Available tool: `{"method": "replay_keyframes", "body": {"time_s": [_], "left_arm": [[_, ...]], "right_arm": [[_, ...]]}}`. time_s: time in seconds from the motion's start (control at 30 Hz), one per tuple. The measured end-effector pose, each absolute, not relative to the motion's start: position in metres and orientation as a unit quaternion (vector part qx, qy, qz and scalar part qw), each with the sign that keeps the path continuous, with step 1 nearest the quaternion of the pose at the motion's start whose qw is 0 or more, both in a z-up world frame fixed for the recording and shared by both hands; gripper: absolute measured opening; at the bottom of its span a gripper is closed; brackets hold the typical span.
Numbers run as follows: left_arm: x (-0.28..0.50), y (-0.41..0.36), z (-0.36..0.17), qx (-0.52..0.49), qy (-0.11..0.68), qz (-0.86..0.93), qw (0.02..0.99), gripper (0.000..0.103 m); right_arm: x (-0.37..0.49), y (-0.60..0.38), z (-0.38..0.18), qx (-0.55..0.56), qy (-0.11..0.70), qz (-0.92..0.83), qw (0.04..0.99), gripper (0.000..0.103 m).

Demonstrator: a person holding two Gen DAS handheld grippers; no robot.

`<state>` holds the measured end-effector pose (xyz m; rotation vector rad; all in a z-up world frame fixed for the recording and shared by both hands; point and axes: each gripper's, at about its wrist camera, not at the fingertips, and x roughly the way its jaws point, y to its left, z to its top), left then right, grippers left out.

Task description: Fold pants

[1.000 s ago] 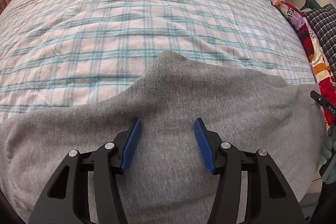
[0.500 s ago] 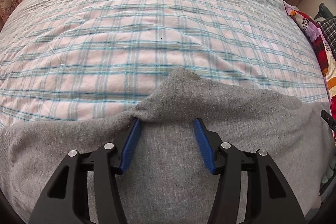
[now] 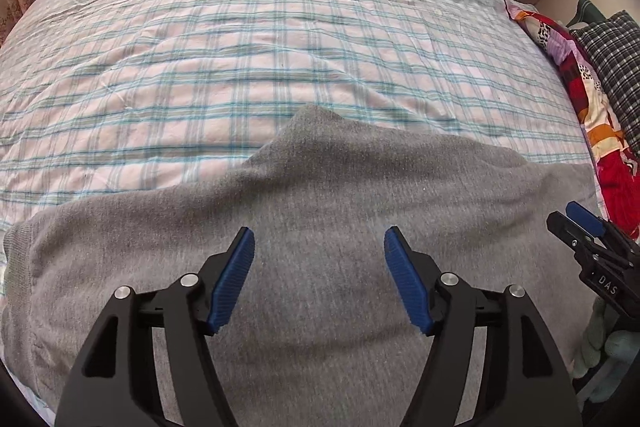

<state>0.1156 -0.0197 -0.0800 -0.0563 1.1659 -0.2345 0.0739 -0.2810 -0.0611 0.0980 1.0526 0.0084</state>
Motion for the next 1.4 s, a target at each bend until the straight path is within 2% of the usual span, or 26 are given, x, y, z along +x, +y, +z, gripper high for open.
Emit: {"method": "replay_keyframes", "body": {"time_s": [0.1,0.2,0.37,0.8,1.07,1.4], "left_arm": [[0.105,-0.011,-0.084,-0.023,0.554,-0.108,0.825,0.070],[0.098,-0.003,-0.090,-0.020,0.557,-0.100,0.824,0.070],[0.090,0.001,-0.103,-0.013,0.557,-0.102,0.824,0.071],[0.067,0.031,-0.076,-0.031,0.538,-0.093,0.837,0.072],[0.040,0.074,-0.076,-0.037,0.534,-0.060,0.843,0.072],[0.025,0.070,-0.088,-0.001,0.533,-0.051,0.845,0.073]], "right_arm": [[0.071,-0.268,-0.070,0.036,0.517,0.017,0.855,0.066],[0.067,-0.264,-0.081,0.034,0.537,0.023,0.843,0.076],[0.062,-0.258,-0.094,0.004,0.551,0.018,0.834,0.078],[0.039,-0.225,-0.063,0.014,0.517,0.070,0.853,0.078],[0.024,-0.194,-0.076,-0.010,0.535,0.108,0.838,0.078],[0.013,-0.192,-0.084,-0.019,0.535,0.106,0.838,0.081]]}}
